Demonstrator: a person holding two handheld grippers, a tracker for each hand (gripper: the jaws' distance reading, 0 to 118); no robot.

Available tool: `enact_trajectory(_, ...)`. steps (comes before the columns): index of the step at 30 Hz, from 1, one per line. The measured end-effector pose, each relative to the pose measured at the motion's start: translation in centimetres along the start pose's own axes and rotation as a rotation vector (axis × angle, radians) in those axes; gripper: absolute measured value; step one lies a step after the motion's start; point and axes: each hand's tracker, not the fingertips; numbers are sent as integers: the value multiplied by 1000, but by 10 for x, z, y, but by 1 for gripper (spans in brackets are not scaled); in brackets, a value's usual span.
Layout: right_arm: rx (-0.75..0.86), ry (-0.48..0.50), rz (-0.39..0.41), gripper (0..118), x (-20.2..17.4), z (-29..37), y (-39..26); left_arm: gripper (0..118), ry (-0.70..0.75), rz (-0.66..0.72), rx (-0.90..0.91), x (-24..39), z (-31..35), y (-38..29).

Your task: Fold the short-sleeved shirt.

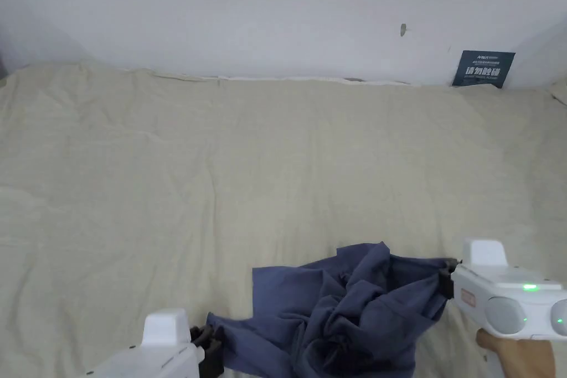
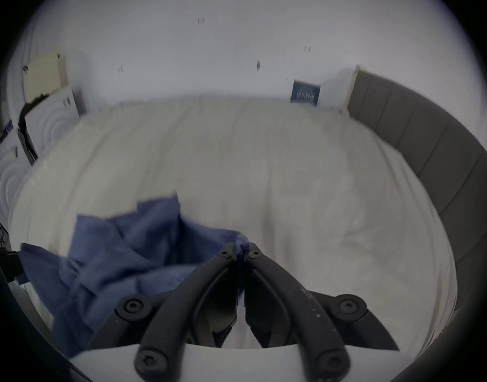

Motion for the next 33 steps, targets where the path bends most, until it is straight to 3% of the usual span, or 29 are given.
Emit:
enact_trajectory(10,313,2,44,5,26,109,127,10,27,-44,295,2,39,185)
enact_trajectory(23,511,-121,13,5,73,143,304,10,249,-125,477,19,57,426)
enact_trajectory(28,556,-150,1,5,77,131,326,10,275,-90,507,18,38,466)
enact_trajectory(33,527,-105,-13,5,73,100,311,10,286,-40,482,-4,0,453)
